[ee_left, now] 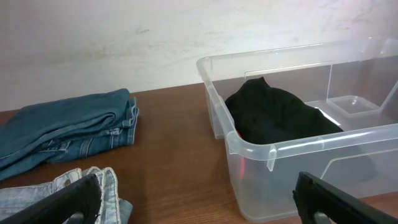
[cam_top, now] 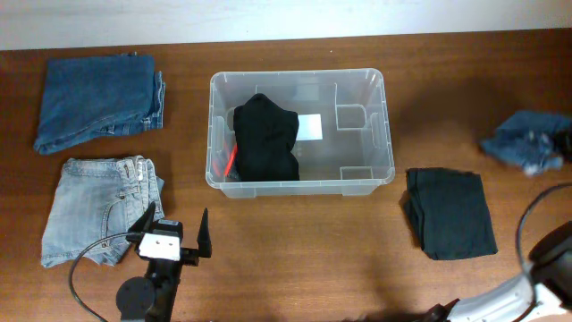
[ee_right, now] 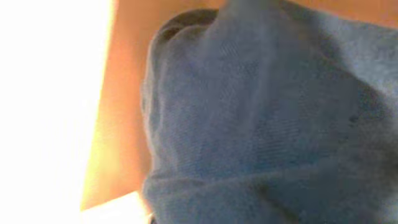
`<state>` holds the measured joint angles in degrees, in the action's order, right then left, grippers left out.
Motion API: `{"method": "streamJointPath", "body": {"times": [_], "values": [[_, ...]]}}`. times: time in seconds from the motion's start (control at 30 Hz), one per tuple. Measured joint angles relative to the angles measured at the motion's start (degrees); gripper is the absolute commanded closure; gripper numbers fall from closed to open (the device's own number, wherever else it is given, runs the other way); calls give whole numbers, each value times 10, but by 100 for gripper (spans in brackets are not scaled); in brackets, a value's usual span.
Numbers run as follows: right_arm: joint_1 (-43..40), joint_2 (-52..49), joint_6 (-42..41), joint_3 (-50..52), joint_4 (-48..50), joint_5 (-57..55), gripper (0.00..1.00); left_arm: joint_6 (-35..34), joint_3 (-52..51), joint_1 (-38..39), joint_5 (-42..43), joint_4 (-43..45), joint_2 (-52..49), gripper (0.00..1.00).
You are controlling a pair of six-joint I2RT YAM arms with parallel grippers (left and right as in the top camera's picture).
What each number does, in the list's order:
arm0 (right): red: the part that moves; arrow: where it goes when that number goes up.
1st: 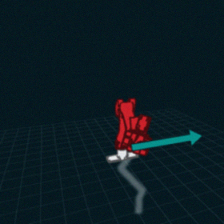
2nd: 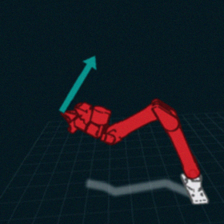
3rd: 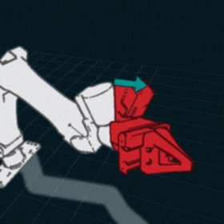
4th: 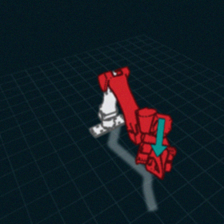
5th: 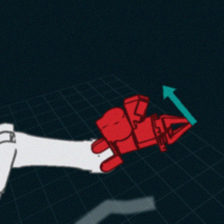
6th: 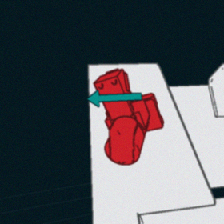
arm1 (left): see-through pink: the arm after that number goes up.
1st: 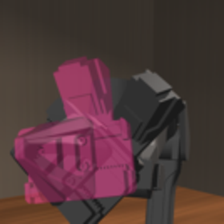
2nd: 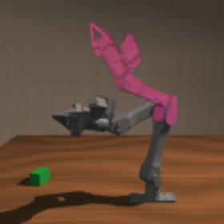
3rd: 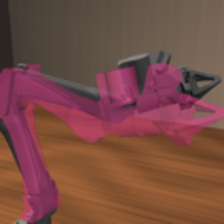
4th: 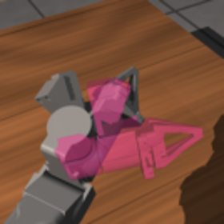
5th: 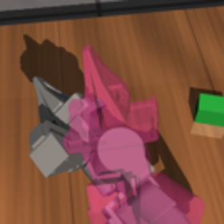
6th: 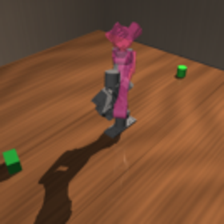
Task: Pack container
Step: 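Lift the blue denim and carry it into the bin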
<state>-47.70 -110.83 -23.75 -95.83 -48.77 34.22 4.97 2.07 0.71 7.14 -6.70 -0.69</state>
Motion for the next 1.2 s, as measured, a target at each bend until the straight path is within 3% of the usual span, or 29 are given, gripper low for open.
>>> {"method": "streamJointPath", "body": {"times": [0.23,0.5,0.73,0.93,1.2], "values": [[165,132,0,-9,-21,69,96,0,0,0,0,0,0,1],[406,171,0,-9,-20,76,96,0,0,0,0,0,0,1],[588,171,2,-9,-20,-32,96,0,0,0,0,0,0,0],[664,127,2,-11,17,-83,96,0,0,0,0,0,0,1],[666,-10,2,-11,30,-101,96,0,0,0,0,0,0,1]]}}
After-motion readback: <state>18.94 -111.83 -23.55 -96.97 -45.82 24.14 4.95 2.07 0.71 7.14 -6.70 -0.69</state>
